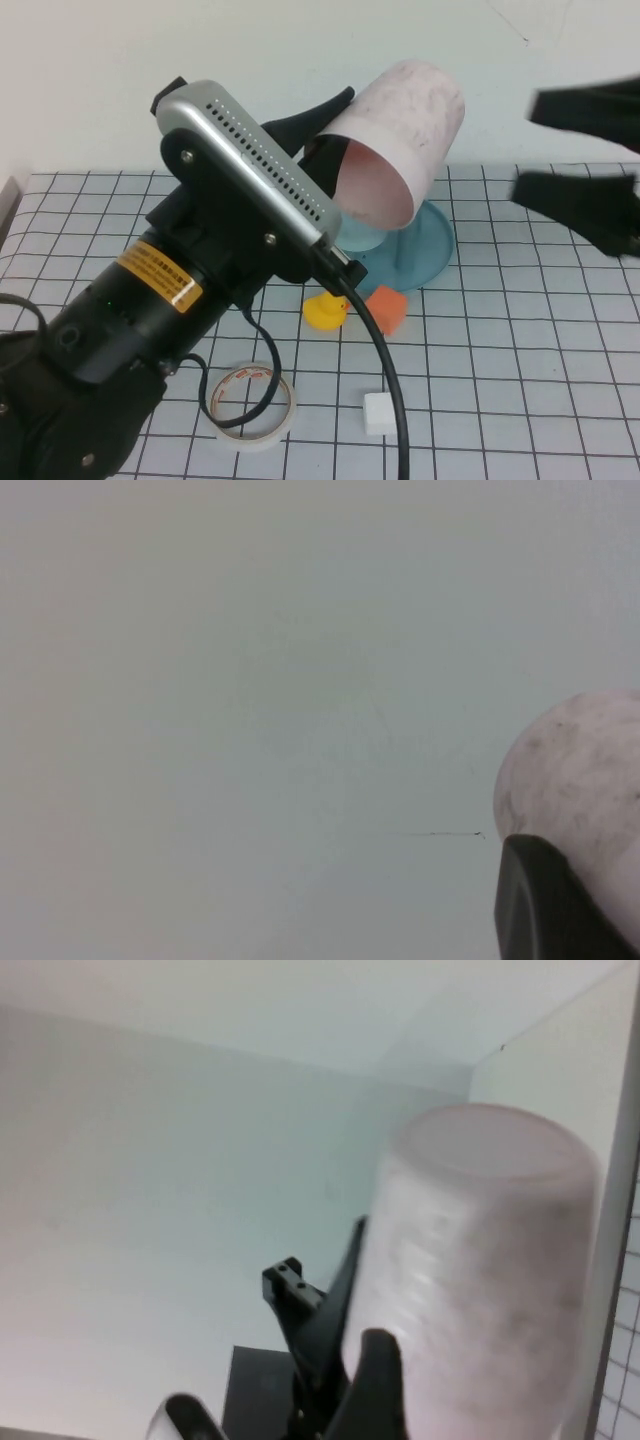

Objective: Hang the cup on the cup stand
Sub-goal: Adjust the cup with two arms

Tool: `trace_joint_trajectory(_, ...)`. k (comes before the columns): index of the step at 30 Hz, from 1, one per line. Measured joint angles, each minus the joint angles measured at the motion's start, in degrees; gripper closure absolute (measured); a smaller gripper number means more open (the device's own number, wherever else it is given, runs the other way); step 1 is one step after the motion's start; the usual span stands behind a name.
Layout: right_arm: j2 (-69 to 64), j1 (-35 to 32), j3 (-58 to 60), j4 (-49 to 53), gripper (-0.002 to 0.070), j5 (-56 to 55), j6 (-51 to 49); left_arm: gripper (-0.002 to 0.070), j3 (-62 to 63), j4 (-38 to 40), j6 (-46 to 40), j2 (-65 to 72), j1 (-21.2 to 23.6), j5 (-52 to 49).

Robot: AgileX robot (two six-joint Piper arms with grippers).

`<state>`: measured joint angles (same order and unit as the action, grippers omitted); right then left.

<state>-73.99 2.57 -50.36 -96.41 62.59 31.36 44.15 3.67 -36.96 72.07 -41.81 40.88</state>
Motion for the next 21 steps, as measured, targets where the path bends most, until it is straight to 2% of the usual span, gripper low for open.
trace_joint_trajectory(4,-1.3,5.0,-4.8,0.0,0.0077,-6.7,2.1,0.0669,0.0,0.0,0.0,0.6,0.0,1.3)
trace_joint_trajectory(8,-2.1,6.2,-6.5,0.0,0.0077,-12.1,3.0,0.0669,0.0,0.0,0.0,0.7,0.0,2.6)
trace_joint_trajectory(21,-5.6,9.5,-7.6,0.0,0.0077,-15.0,3.4,0.0669,0.0,0.0,0.0,1.8,0.0,3.8)
